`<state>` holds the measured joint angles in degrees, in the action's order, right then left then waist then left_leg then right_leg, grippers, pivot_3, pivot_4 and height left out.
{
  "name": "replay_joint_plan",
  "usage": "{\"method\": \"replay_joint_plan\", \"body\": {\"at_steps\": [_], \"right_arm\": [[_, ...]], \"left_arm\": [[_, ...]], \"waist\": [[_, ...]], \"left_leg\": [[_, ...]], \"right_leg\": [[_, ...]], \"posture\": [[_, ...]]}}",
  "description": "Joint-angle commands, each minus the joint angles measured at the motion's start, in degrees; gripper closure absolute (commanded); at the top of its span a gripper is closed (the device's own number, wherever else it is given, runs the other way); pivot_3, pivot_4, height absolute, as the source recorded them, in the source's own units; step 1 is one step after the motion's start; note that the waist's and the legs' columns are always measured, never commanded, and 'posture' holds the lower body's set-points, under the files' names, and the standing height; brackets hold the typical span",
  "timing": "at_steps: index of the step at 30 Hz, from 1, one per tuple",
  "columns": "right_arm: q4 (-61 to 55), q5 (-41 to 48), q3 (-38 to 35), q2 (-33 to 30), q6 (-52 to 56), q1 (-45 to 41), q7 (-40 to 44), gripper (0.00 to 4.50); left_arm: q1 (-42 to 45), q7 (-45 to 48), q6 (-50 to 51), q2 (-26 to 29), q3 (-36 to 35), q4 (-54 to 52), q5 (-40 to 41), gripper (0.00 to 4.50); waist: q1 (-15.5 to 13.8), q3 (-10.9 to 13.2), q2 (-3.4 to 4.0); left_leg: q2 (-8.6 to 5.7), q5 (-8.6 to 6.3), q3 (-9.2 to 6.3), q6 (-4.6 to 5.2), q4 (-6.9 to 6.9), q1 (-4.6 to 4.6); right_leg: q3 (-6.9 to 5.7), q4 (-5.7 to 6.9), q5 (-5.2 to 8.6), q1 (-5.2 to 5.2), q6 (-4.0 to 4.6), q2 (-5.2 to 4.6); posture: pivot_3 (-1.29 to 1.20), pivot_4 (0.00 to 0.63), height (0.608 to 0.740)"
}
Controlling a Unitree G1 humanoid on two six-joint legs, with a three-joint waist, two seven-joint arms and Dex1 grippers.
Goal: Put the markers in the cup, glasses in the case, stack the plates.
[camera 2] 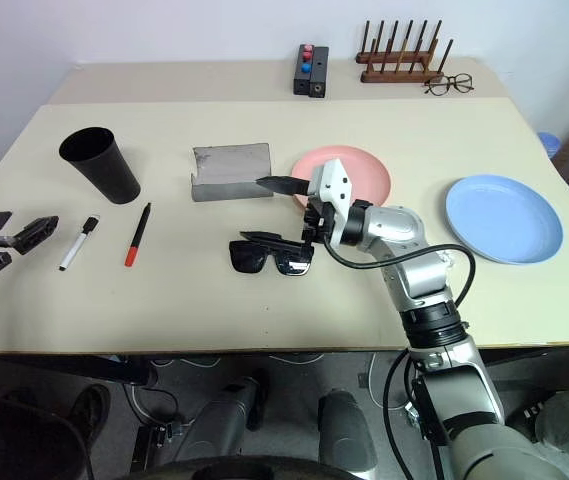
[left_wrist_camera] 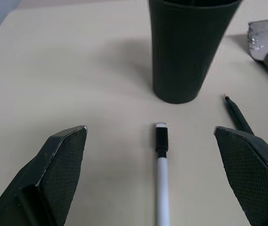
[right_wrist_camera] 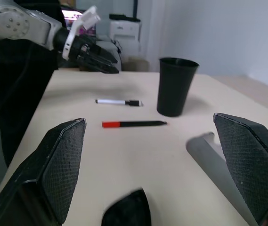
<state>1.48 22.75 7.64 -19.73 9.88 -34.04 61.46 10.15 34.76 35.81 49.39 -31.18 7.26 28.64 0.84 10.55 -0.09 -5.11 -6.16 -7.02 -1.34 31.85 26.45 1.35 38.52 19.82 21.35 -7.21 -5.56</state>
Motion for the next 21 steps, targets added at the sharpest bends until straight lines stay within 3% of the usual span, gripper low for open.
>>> {"method": "replay_joint_plan", "body": {"at_steps": [1, 8, 14, 21], "right_arm": [[-1.6, 0.0, -0.1, 0.4, -1.3, -0.4, -0.3, 0.08], [-3.5, -0.6, -0.2, -0.1, -1.7, 2.6, -1.4, 0.08], [-5.3, -1.1, -0.3, -0.3, -1.3, 4.0, -3.2, 0.08], [-6.6, -0.9, -0.8, -1.5, -0.8, 4.7, -4.2, 0.08]], "left_arm": [[3.7, -3.2, 2.9, 2.5, 2.0, 3.0, -3.0, 0.00], [16.1, 2.2, 5.4, 6.6, 12.1, 16.1, -7.4, 0.00], [27.9, 7.2, 2.7, 5.2, 22.6, 28.9, -14.1, 0.00], [34.7, 9.4, -0.3, 2.0, 25.7, 39.5, -17.5, 0.00]], "waist": [[-0.1, 0.0, -0.01], [0.0, 0.0, -0.04], [0.1, 0.0, -0.05], [0.3, 0.0, -0.10]], "left_leg": [[0.00, 0.00, 0.00, 0.00, 0.00, 0.00], [-0.02, 0.02, 0.01, -0.02, 0.00, -0.01], [-0.03, 0.04, 0.04, -0.03, 0.00, -0.02], [-0.02, 0.13, 0.06, 0.07, 0.04, -0.02]], "right_leg": [[0.00, 0.02, 0.00, 0.00, -0.01, 0.00], [-0.03, 0.06, -0.03, 0.01, -0.05, 0.05], [-0.04, 0.14, -0.06, 0.02, -0.11, 0.15], [-0.02, 0.40, -0.06, 0.08, -0.15, 0.18]], "posture": [[0.00, 0.150, 0.740], [0.00, 0.150, 0.740], [0.00, 0.150, 0.740], [0.00, 0.150, 0.740]]}}
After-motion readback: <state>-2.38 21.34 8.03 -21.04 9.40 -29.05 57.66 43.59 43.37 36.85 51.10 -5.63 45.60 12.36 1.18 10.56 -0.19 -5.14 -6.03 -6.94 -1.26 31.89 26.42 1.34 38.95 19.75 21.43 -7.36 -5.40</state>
